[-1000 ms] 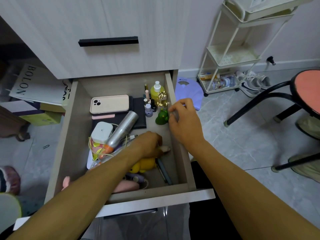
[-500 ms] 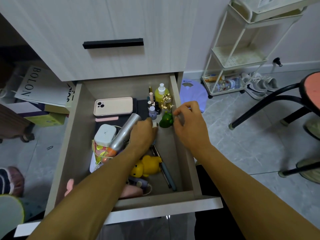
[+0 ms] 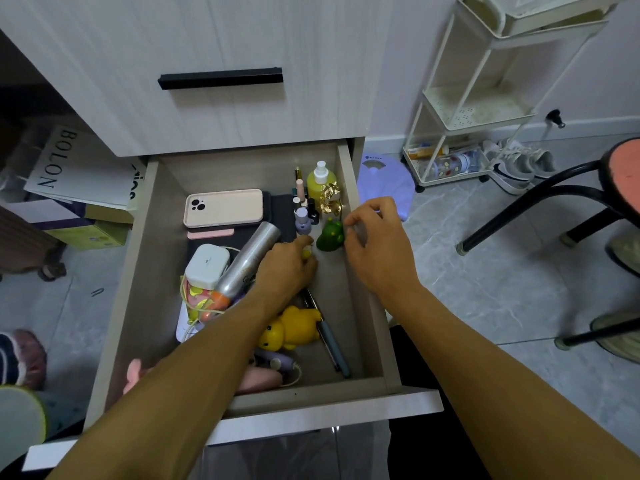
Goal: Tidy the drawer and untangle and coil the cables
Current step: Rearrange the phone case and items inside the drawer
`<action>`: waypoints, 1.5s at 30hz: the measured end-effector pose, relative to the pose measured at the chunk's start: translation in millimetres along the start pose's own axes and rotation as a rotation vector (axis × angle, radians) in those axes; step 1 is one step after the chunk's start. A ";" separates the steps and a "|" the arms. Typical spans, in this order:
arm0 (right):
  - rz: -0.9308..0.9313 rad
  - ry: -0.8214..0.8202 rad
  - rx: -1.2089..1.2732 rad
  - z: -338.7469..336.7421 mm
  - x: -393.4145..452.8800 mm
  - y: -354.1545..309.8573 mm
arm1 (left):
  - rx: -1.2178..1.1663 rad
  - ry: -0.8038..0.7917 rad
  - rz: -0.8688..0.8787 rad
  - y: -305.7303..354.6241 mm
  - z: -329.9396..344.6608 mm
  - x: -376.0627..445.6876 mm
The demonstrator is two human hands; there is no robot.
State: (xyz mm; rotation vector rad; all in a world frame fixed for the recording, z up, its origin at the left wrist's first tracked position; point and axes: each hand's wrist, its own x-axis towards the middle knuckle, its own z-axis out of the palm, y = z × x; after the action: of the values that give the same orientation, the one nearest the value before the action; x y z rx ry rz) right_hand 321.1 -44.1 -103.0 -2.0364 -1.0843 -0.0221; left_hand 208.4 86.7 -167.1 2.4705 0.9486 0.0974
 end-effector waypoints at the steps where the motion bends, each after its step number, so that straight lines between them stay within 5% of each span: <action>1: -0.001 0.000 -0.001 0.1 0.0 0.4 | 0.032 -0.016 0.001 1.9 0.5 -0.5; 6: 0.006 0.001 0.005 -0.7 0.2 -0.8 | 0.159 0.007 -0.025 8.2 2.3 0.8; 13: -0.001 0.008 0.024 -0.6 0.1 0.7 | -0.208 0.087 -0.139 -2.1 0.4 -1.3; 34: 0.014 -0.015 -0.001 -1.5 -0.1 -0.7 | -0.039 0.131 -0.177 6.0 -3.4 4.4; 45: -0.169 -0.091 -0.406 -8.7 -6.4 -29.5 | -0.089 0.068 -0.039 13.6 -37.7 -24.9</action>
State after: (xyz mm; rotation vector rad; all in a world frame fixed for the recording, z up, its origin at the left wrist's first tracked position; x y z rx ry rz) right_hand 299.3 -45.3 -80.4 -2.3117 -1.3967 -0.2570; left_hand 189.1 77.6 -125.0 2.3790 0.9986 0.2080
